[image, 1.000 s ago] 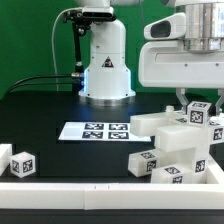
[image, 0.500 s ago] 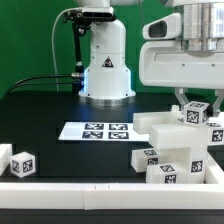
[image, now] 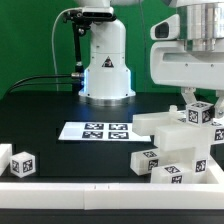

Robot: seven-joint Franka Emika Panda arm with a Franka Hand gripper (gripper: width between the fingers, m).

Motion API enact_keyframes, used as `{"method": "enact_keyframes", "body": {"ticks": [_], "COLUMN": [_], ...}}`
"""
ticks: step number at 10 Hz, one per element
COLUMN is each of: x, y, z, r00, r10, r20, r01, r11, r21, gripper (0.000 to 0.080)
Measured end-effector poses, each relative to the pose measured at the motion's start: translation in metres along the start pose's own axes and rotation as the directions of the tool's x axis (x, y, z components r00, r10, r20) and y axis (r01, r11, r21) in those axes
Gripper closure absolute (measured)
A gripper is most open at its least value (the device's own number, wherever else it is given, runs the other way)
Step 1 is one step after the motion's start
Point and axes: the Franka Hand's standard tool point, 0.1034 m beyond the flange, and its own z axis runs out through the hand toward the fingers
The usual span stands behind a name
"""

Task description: Assemble chair

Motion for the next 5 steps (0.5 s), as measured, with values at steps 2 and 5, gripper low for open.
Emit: {"method": "enact_keyframes", "body": {"ticks": [2,5], "x": [-0.0007,0.0005], "y": [-0.0002,0.0009], "z": [0.0001,-0.0017], "r00": [1.0,0.956], "r10": [0.009,-0.294], "r20": [0.003,0.005], "r01": [-0.009,0.294], "r11": [1.0,0.955], "r21": [0.001,-0.032], "gripper": [0.0519,0.0209]}}
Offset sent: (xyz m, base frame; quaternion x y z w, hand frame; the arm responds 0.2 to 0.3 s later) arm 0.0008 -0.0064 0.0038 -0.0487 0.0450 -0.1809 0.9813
